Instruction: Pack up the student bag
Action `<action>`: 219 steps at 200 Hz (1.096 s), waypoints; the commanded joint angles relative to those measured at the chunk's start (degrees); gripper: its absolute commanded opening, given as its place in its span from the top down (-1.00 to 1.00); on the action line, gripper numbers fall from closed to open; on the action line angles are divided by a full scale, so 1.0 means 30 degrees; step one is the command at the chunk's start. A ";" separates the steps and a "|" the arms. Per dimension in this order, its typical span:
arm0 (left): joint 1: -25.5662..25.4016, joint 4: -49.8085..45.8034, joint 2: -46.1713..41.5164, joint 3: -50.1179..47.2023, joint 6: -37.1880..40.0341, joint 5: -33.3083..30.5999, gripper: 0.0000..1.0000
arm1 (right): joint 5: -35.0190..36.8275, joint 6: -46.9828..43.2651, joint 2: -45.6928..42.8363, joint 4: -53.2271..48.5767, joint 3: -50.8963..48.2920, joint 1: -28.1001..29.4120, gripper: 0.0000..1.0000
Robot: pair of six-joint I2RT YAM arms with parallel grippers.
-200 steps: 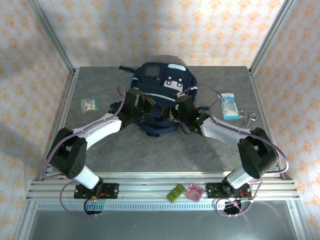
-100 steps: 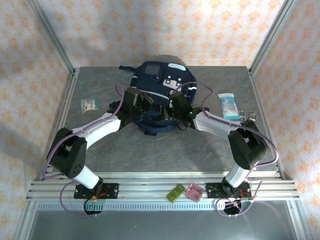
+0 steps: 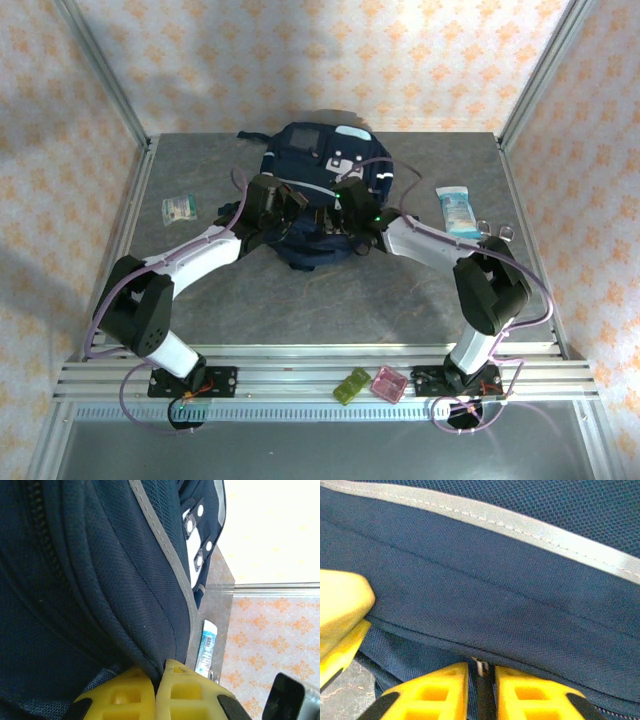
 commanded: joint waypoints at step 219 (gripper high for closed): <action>-0.1785 0.2451 -0.0505 -0.2437 -0.0435 -0.1638 -0.39 | 0.0367 0.0129 -0.1578 0.1959 -0.2348 -0.0415 1.00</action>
